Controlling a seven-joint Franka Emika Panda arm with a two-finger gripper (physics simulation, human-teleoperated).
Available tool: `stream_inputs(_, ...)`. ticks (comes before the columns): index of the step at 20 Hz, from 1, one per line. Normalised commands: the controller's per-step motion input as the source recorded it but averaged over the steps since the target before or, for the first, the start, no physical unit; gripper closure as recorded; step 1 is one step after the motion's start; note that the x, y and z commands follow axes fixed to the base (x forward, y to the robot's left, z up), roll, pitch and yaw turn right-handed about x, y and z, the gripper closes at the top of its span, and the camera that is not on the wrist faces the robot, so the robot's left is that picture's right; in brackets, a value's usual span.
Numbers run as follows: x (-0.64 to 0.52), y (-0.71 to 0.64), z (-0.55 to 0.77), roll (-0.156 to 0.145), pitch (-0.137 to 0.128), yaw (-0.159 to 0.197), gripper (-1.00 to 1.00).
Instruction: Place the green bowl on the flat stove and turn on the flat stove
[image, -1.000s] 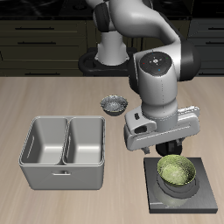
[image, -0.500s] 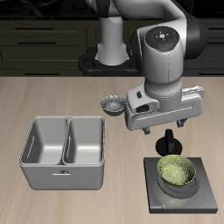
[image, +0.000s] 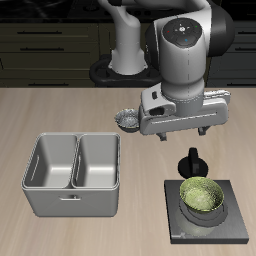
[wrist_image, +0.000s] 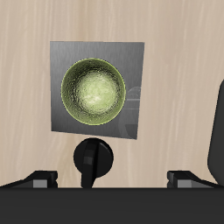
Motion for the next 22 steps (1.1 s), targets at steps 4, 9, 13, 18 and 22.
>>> stream_inputs(4,-0.24,0.00,0.18,-0.016,-0.043,-0.031,-1.00)
stream_inputs(9,-0.34,0.06,0.17,-0.058,-0.044,-0.002,-1.00)
stream_inputs(13,-0.29,0.00,0.16,-0.049,-0.089,0.041,-1.00)
stream_inputs(18,-0.14,-0.01,0.07,0.000,-0.004,-0.008,-1.00)
stream_inputs(22,-0.14,-0.08,0.00,0.016,0.020,-0.007,-1.00)
